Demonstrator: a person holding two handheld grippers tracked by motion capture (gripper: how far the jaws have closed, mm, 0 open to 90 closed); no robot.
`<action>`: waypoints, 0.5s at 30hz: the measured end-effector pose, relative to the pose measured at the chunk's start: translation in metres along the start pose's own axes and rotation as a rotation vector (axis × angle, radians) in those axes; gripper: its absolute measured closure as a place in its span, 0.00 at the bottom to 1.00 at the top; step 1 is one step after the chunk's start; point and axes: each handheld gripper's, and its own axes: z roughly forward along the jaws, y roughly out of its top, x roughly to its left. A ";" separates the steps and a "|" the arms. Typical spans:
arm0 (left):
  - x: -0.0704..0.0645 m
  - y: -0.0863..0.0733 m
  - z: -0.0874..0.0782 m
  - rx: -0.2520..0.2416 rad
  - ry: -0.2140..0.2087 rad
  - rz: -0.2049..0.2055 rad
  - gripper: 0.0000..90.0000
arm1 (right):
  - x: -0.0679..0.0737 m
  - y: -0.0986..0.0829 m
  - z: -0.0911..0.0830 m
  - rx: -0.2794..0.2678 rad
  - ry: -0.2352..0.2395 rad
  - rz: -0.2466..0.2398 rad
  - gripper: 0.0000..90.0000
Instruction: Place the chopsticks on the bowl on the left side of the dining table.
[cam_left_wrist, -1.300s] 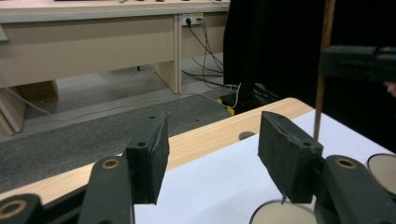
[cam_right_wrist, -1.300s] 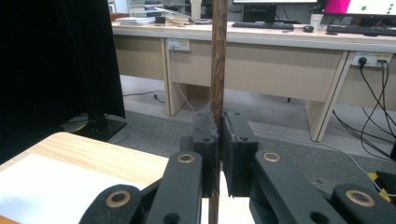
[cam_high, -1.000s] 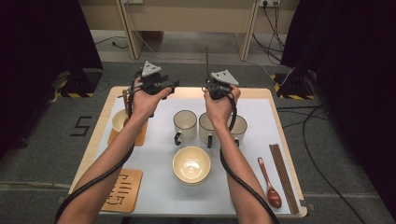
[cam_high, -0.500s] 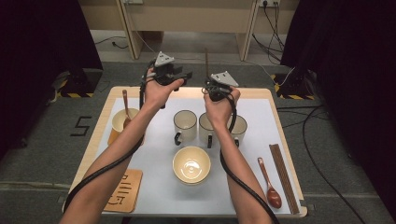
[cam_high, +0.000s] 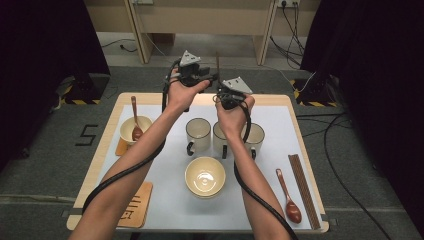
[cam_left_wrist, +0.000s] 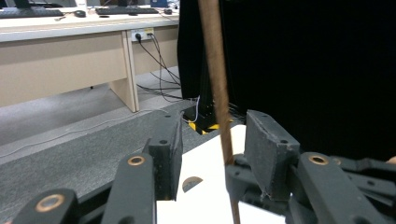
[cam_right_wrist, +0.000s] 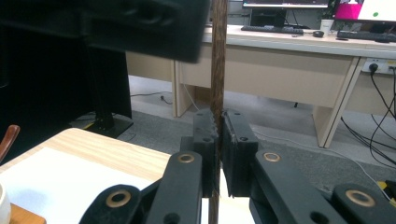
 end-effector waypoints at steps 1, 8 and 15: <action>-0.001 0.001 0.001 0.004 -0.003 0.000 0.64 | 0.000 0.000 0.000 0.000 -0.002 -0.005 0.94; -0.001 0.000 0.012 0.007 -0.013 -0.029 0.74 | 0.001 -0.001 0.000 -0.007 0.004 -0.007 0.94; -0.002 -0.001 0.014 -0.014 -0.018 -0.055 0.91 | 0.003 -0.002 0.000 -0.020 0.009 -0.019 0.95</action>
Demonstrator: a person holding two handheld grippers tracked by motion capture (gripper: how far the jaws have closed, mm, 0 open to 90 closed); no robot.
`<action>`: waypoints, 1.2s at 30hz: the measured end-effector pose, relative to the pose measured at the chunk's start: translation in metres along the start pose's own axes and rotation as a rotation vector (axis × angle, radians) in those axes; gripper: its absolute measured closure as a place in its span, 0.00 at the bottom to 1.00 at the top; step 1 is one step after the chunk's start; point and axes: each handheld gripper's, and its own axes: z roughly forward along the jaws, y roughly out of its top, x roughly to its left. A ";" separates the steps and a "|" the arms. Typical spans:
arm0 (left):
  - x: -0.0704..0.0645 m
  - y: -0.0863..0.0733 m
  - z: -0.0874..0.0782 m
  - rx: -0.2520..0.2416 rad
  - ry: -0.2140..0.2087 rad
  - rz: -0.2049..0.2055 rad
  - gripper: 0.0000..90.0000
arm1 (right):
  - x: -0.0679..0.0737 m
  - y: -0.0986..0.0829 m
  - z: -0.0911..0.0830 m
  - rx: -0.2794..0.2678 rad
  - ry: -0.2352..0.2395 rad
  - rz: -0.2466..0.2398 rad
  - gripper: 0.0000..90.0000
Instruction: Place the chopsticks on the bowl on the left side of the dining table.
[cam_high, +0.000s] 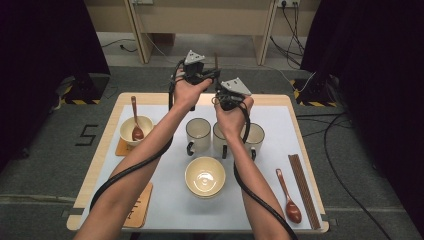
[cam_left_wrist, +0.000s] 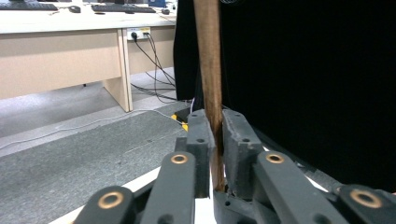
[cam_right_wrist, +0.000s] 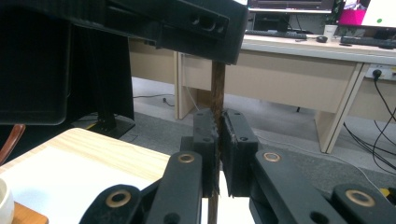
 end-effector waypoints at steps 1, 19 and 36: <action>-0.001 0.000 0.000 -0.002 -0.003 0.004 0.92 | 0.000 0.000 0.000 -0.001 0.000 0.002 0.94; 0.009 0.003 -0.021 -0.036 0.051 0.034 0.92 | -0.002 0.008 -0.014 0.097 0.036 -0.017 0.67; 0.027 0.005 -0.058 -0.042 0.113 0.073 0.92 | -0.028 0.007 -0.031 0.157 -0.001 -0.007 0.67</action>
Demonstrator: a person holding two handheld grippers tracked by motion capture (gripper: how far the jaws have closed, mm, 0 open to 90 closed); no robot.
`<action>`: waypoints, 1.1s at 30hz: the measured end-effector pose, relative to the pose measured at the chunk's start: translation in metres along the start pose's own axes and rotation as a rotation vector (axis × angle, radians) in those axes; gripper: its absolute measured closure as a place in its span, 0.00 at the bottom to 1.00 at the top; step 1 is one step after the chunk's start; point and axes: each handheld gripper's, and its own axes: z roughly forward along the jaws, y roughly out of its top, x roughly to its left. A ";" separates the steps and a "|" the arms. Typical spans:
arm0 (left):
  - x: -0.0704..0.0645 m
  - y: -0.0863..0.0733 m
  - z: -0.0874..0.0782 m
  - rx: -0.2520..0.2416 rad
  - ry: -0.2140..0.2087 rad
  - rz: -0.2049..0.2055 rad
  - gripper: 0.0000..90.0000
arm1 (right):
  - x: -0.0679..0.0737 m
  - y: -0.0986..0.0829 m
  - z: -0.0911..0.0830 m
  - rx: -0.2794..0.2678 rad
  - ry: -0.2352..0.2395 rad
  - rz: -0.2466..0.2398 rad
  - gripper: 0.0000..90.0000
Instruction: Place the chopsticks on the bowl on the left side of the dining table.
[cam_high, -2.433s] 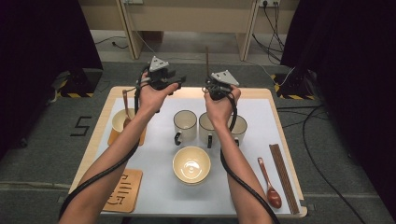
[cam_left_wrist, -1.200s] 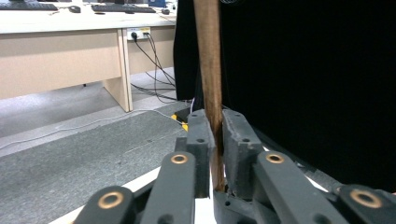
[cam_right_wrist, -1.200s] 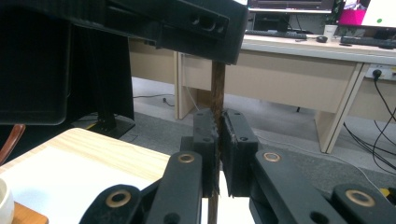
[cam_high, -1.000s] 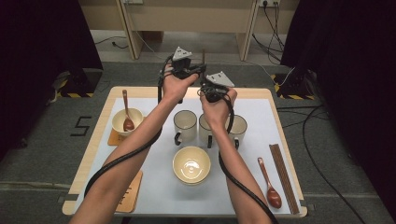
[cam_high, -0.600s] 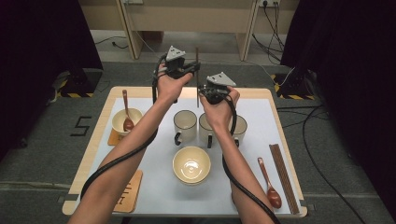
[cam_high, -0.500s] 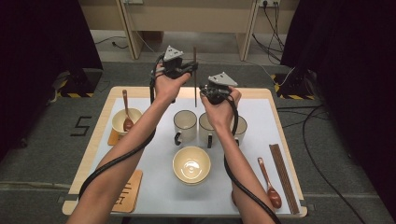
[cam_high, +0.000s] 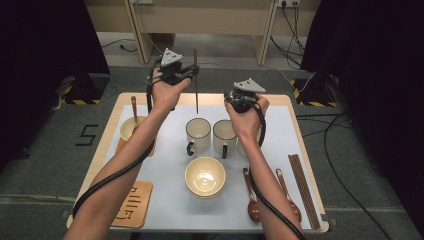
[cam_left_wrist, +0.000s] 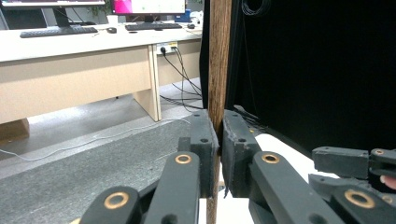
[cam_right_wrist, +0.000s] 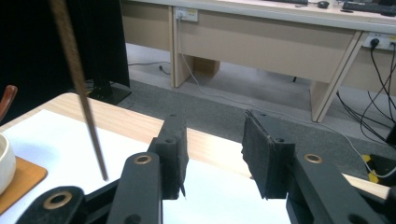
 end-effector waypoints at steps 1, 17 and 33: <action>0.001 0.000 -0.002 0.000 0.002 0.000 0.92 | -0.002 -0.001 -0.001 0.001 -0.003 0.000 0.67; 0.021 -0.007 -0.031 0.016 0.069 -0.018 0.92 | -0.022 -0.010 -0.014 0.020 -0.058 0.012 0.68; 0.027 -0.013 -0.058 0.031 0.105 -0.022 0.92 | -0.033 -0.020 -0.023 0.032 -0.088 0.018 0.69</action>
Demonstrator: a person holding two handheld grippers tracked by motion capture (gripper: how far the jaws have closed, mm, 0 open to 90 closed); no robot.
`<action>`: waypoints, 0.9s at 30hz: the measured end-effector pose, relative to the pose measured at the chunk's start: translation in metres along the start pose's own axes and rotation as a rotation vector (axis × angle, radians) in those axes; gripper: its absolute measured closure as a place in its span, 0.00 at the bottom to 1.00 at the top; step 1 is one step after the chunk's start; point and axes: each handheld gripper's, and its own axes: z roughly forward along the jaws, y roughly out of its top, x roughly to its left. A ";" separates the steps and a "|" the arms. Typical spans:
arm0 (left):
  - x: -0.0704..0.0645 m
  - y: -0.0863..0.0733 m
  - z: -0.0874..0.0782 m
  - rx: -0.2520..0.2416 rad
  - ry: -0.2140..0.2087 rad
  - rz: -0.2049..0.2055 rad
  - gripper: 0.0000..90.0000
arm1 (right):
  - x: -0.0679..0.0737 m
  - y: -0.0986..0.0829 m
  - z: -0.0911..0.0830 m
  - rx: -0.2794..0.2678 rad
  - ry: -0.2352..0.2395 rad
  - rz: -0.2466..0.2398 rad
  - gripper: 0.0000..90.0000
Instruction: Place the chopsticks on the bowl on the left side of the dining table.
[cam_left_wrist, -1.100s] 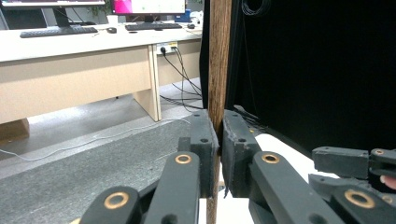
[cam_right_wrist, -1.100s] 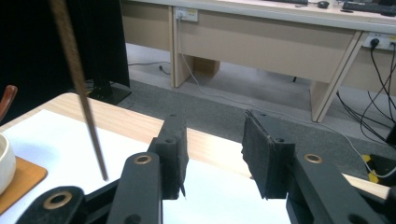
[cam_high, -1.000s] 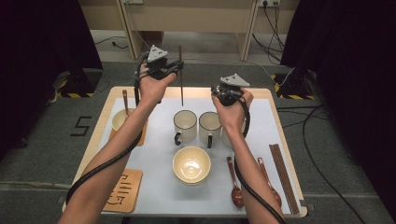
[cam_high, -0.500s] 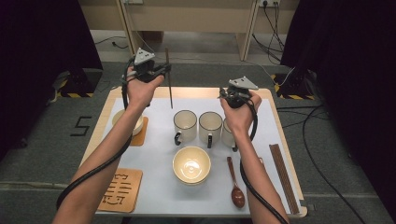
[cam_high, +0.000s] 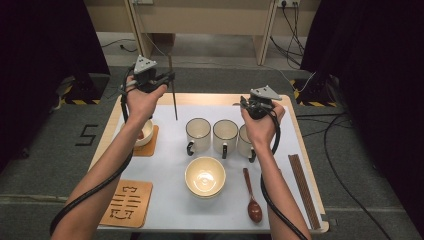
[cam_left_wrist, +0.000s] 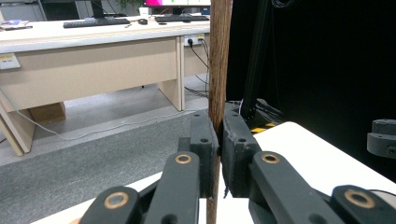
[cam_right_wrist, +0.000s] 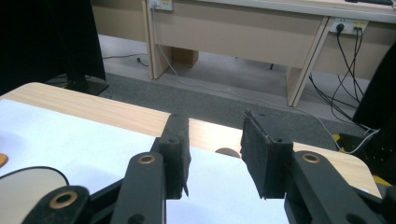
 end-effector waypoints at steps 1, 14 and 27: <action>0.000 -0.001 -0.001 0.000 0.001 -0.003 0.93 | 0.000 -0.001 0.000 0.001 0.001 0.003 0.69; 0.008 -0.014 -0.019 0.030 0.026 -0.038 0.93 | -0.010 -0.011 -0.008 0.006 -0.017 0.013 0.69; 0.013 -0.020 -0.037 0.034 0.039 -0.053 0.92 | -0.022 -0.020 -0.017 0.001 -0.032 0.031 0.69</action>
